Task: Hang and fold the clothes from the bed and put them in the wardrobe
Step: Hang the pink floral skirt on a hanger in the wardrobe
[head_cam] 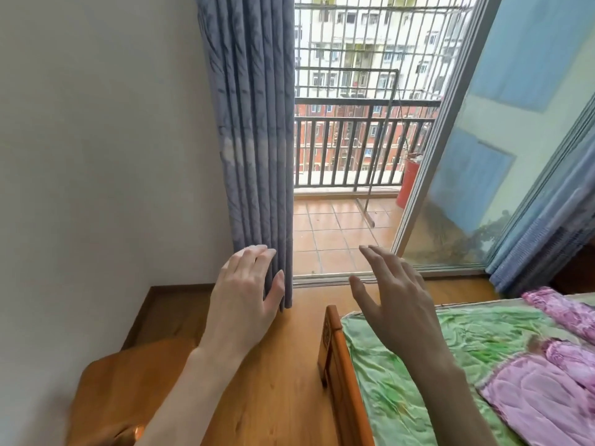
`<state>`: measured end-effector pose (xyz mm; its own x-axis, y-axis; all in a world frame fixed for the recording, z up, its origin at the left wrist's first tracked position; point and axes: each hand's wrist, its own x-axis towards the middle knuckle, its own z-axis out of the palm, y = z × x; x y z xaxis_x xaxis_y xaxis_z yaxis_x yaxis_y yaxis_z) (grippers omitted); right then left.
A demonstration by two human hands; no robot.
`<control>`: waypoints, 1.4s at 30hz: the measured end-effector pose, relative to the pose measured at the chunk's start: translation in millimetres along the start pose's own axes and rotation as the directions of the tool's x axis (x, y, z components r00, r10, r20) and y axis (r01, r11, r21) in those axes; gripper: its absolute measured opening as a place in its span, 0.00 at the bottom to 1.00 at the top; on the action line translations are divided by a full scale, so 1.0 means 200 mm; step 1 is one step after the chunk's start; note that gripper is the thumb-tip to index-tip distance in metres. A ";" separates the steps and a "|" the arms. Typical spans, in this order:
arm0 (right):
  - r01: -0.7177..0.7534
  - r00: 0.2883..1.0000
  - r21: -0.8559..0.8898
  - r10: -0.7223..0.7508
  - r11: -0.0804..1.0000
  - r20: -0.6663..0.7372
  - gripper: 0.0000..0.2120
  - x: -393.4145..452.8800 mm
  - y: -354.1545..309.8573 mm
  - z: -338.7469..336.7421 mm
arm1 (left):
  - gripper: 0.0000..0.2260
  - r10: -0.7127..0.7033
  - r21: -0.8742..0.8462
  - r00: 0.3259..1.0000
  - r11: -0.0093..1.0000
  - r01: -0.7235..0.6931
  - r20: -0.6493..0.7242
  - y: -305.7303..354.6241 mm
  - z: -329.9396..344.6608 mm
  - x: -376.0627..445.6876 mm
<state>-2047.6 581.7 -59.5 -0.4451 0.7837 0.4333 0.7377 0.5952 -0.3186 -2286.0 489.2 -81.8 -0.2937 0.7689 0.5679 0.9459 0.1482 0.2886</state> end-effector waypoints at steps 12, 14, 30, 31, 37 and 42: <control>-0.004 1.000 -0.065 0.004 0.998 -0.011 0.29 0.97 0.34 0.30 | 0.25 0.027 0.005 1.000 1.000 -0.027 0.003 -0.10 0.49 0.94; -0.006 1.000 -0.064 0.006 0.998 -0.003 0.29 1.10 0.36 0.35 | 0.26 0.025 -0.002 1.000 1.000 -0.025 -0.006 -0.14 0.54 1.05; -0.135 0.990 -0.153 0.128 0.979 -0.056 0.30 2.22 0.42 0.90 | 0.20 0.182 -0.084 0.982 0.980 -0.178 0.041 -0.58 1.23 2.15; -0.156 0.987 -0.149 0.147 0.976 -0.071 0.30 2.28 0.43 0.92 | 0.20 0.206 -0.086 0.978 0.976 -0.202 0.041 -0.61 1.27 2.22; -0.279 0.958 -0.203 0.258 0.939 -0.124 0.30 2.50 0.52 1.02 | 0.20 0.305 -0.157 0.950 0.944 -0.292 0.071 -0.65 1.54 2.58; -0.400 0.914 -0.222 0.367 0.889 -0.173 0.29 2.58 0.67 1.06 | 0.20 0.397 -0.250 0.914 0.896 -0.367 0.081 -0.56 1.77 2.76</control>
<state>-2286.6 1103.7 -56.1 -0.0481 0.9041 0.4245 0.9468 0.1766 -0.2689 -2504.4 1118.1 -73.7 0.1183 0.8123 0.5711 0.9207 -0.3052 0.2433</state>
